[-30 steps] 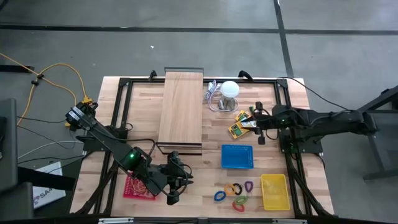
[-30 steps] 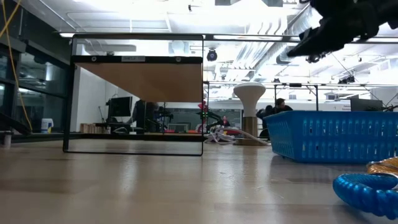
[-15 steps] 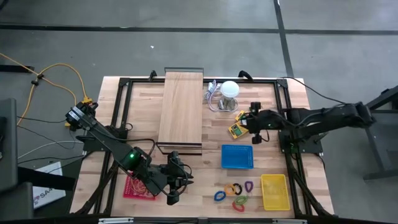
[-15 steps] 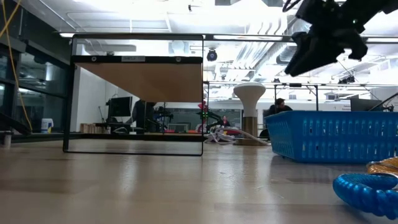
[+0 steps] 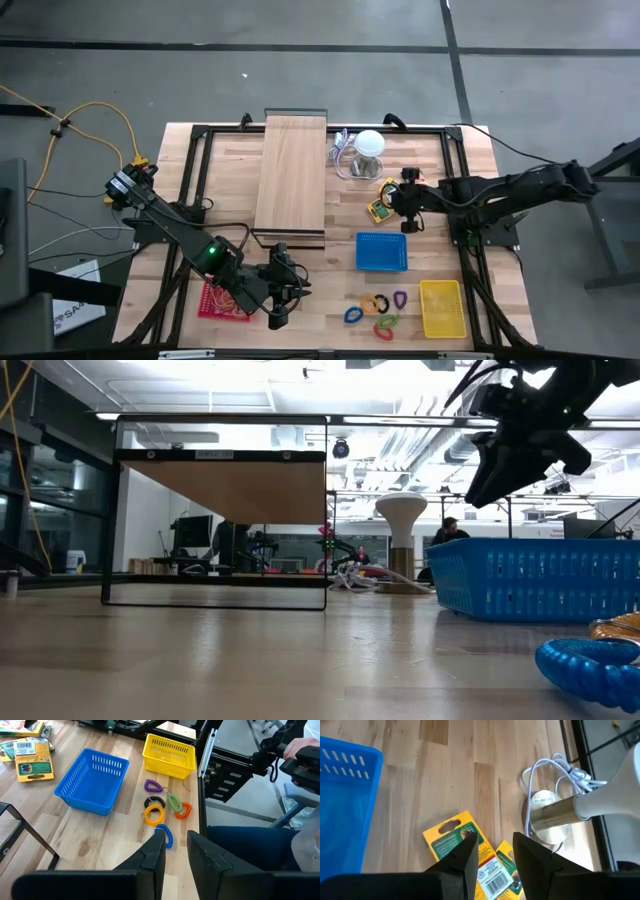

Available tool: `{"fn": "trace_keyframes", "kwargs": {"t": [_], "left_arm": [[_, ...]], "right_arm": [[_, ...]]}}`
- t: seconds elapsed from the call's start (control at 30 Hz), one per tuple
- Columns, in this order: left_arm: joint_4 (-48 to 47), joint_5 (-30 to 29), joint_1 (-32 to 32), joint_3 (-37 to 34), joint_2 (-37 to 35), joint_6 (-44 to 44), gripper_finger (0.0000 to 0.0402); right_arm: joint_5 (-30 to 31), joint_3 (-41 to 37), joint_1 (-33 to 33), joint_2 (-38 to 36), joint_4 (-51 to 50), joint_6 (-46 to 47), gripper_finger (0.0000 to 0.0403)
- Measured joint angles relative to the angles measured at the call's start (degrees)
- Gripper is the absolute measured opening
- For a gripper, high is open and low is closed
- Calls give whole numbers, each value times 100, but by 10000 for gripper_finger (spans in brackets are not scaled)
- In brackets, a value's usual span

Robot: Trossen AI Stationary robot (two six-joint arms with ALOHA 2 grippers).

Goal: Pick & Place Office Desk Supplies
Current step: Put the bottom yellow crayon box into the blue bin

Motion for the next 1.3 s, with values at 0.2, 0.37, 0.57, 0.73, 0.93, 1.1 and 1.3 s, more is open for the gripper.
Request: {"fn": "trace_keyframes", "kwargs": {"t": [0.2, 0.37, 0.57, 0.73, 0.93, 1.1, 1.3], "left_arm": [[3, 0, 0, 0, 0, 0, 77], [3, 1, -1, 0, 0, 0, 77], [3, 1, 0, 0, 0, 0, 77], [5, 2, -1, 0, 0, 0, 77], [5, 1, -1, 0, 0, 0, 77], [5, 0, -2, 0, 0, 0, 77], [47, 2, -2, 0, 0, 0, 77]], "right_arm": [[-2, 0, 0, 46, 4, 525, 111], [-92, 0, -49, 46, -8, 1381, 111], [-1310, 0, -731, 44, -228, 2636, 111], [-2270, 0, -1454, 42, -245, 2975, 111], [-3123, 0, -2326, 7, -312, 3215, 111], [-3526, -2, -3069, -73, -710, 3219, 111], [-3866, -3, -3585, -124, -872, 3018, 111]]}}
